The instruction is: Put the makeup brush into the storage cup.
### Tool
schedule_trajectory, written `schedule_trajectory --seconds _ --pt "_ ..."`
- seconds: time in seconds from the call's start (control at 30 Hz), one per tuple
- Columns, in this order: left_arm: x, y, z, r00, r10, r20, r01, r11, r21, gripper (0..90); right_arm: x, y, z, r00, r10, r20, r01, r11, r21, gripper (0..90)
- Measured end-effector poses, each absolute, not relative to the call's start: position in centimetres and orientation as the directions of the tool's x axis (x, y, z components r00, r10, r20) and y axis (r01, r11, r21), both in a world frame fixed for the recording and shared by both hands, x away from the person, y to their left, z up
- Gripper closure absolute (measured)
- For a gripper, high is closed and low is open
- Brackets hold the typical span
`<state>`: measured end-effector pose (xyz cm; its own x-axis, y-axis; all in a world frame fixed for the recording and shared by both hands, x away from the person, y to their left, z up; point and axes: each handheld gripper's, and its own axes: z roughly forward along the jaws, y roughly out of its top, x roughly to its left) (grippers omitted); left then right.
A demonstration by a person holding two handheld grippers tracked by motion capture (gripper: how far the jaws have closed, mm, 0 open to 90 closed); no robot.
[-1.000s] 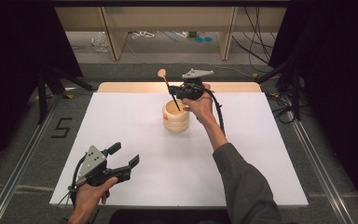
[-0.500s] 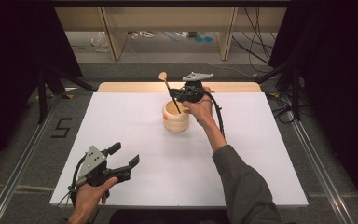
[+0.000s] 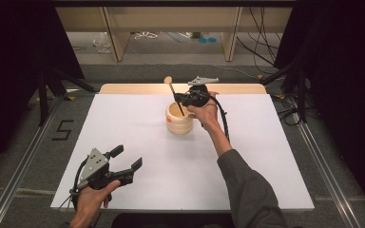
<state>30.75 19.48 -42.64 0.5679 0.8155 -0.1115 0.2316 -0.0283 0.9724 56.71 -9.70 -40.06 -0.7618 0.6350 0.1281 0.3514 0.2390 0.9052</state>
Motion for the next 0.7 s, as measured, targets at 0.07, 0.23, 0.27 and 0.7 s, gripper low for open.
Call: schedule_trajectory --seconds 0.07,0.23,0.27,0.7 --pt "30.7 19.5 -42.6 0.568 0.815 -0.112 0.232 -0.029 0.972 18.3 56.8 -9.8 -40.0 -0.749 0.647 0.141 0.369 0.23 0.901 73.3" --pt "30.7 19.5 -42.7 0.569 0.815 -0.112 0.234 -0.029 0.972 18.3 56.6 -9.8 -39.7 -0.72 0.683 0.125 0.384 0.242 0.891 57.1" --pt "30.8 19.5 -42.7 0.568 0.815 -0.113 0.233 -0.028 0.972 18.3 56.5 -9.8 -39.7 -0.718 0.687 0.108 0.377 0.254 0.89 53.6" --pt "30.8 19.5 -42.7 0.565 0.817 -0.115 0.235 -0.026 0.972 18.3 55.7 -11.0 -38.9 -0.676 0.728 0.112 0.395 0.23 0.889 39.0"
